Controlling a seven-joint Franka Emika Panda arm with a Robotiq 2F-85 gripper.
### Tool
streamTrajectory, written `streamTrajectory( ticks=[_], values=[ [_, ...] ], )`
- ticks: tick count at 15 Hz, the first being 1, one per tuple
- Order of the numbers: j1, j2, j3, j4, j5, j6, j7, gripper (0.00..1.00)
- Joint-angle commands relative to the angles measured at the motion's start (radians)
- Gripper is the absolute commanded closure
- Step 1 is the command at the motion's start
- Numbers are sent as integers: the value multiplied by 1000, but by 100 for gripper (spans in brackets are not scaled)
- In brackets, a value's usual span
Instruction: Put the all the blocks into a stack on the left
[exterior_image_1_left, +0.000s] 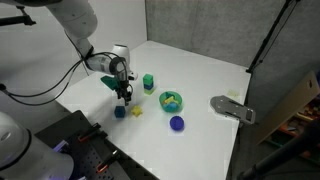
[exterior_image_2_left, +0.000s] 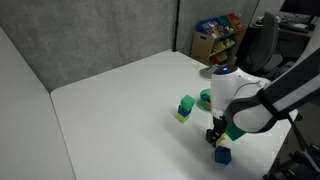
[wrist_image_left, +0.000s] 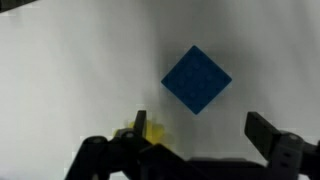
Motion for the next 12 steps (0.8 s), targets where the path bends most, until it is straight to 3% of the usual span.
streamTrajectory(
  ticks=[1, 12],
  values=[
    [33, 8, -37, -41, -15, 67, 84, 0],
    [73, 90, -67, -66, 11, 205, 168, 0]
  ],
)
